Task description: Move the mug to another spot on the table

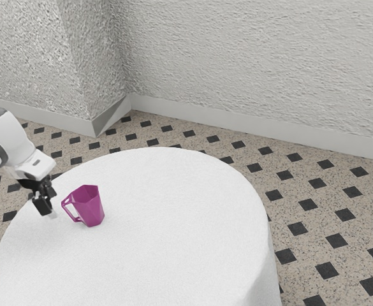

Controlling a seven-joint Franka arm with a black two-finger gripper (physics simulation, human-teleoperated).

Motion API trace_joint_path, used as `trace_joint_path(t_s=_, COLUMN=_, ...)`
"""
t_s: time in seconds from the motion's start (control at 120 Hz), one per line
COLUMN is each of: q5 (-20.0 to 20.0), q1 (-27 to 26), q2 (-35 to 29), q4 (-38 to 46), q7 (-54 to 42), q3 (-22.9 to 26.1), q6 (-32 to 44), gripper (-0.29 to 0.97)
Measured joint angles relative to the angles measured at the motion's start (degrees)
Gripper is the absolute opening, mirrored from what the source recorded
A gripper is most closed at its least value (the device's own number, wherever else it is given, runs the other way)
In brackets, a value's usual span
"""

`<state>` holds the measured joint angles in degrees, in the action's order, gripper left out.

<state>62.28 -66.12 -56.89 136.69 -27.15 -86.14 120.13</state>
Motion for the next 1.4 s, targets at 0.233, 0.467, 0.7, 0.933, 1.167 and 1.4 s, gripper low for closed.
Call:
trace_joint_path(t_s=0.233, q5=0.00, q1=-3.85, q2=-0.09, q4=-1.83, q7=-3.56, q3=-3.13, q6=1.68, gripper=0.66)
trace_joint_path(t_s=0.467, q5=0.02, q1=-6.32, q2=-0.06, q4=-2.68, q7=-6.04, q3=-6.01, q6=3.69, gripper=0.64)
trace_joint_path(t_s=0.7, q5=0.03, q1=-7.66, q2=-0.04, q4=-2.85, q7=-7.72, q3=-7.41, q6=5.39, gripper=0.47)
trace_joint_path(t_s=0.933, q5=0.08, q1=-8.46, q2=0.02, q4=-2.91, q7=-8.83, q3=-8.42, q6=7.00, gripper=0.21)
trace_joint_path(t_s=1.167, q5=0.30, q1=-8.01, q2=0.36, q4=-2.37, q7=-9.41, q3=-8.65, q6=13.07, gripper=0.10)
trace_joint_path(t_s=1.4, q5=0.31, q1=-8.43, q2=0.31, q4=-1.75, q7=-9.79, q3=-8.49, q6=22.46, gripper=0.07)
